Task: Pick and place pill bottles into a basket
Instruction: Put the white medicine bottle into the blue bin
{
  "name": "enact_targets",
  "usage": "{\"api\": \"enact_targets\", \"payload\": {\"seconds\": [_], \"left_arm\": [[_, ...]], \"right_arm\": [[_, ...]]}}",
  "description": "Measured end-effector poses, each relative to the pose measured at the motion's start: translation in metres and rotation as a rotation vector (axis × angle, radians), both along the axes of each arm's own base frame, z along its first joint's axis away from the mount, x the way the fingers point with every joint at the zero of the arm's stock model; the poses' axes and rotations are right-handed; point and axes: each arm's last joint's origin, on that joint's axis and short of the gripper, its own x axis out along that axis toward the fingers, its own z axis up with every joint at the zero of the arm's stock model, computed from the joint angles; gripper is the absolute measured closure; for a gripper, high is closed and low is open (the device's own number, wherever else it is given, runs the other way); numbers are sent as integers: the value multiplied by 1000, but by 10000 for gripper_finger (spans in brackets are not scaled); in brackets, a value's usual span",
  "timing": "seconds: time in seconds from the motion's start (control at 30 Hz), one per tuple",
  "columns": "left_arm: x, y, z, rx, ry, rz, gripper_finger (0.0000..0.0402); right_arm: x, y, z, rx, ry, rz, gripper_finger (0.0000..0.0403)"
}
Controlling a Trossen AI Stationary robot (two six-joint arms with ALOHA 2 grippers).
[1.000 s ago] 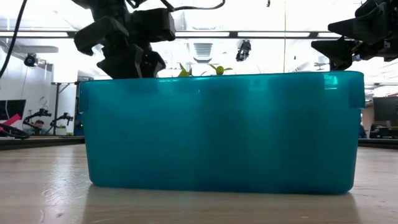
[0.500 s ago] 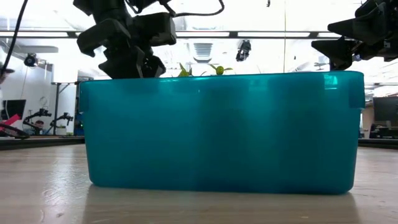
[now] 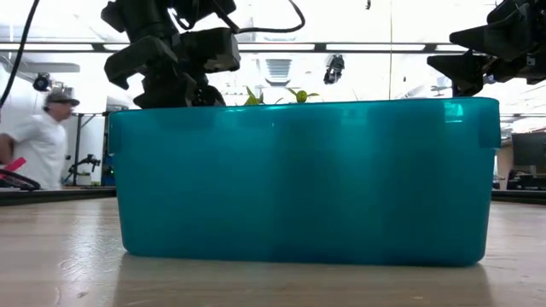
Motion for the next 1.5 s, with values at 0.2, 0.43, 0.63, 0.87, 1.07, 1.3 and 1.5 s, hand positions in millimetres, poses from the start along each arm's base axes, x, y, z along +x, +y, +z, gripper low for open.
{"api": "enact_targets", "payload": {"seconds": [0.2,0.43,0.63,0.87,1.07,1.3,1.5], "left_arm": [[1,2,-1,-6,-6,5,185],[6,1,-13,-30,33,-10,185],[8,2,-16,-37,38,-10,185],[9,6,-16,-46,31,-2,186],[12,5,-22,-78,53,-19,237],[12,5,-21,-64,50,-11,242],[12,7,-6,-56,49,-5,242]], "right_arm": [[0,0,0,0,0,0,148],[0,0,0,0,1,0,152],[0,0,0,0,4,-1,156],[0,0,0,0,4,-1,149],[0,0,0,0,4,1,148],[0,0,0,-1,5,1,154],[0,0,0,0,5,1,147]]}}
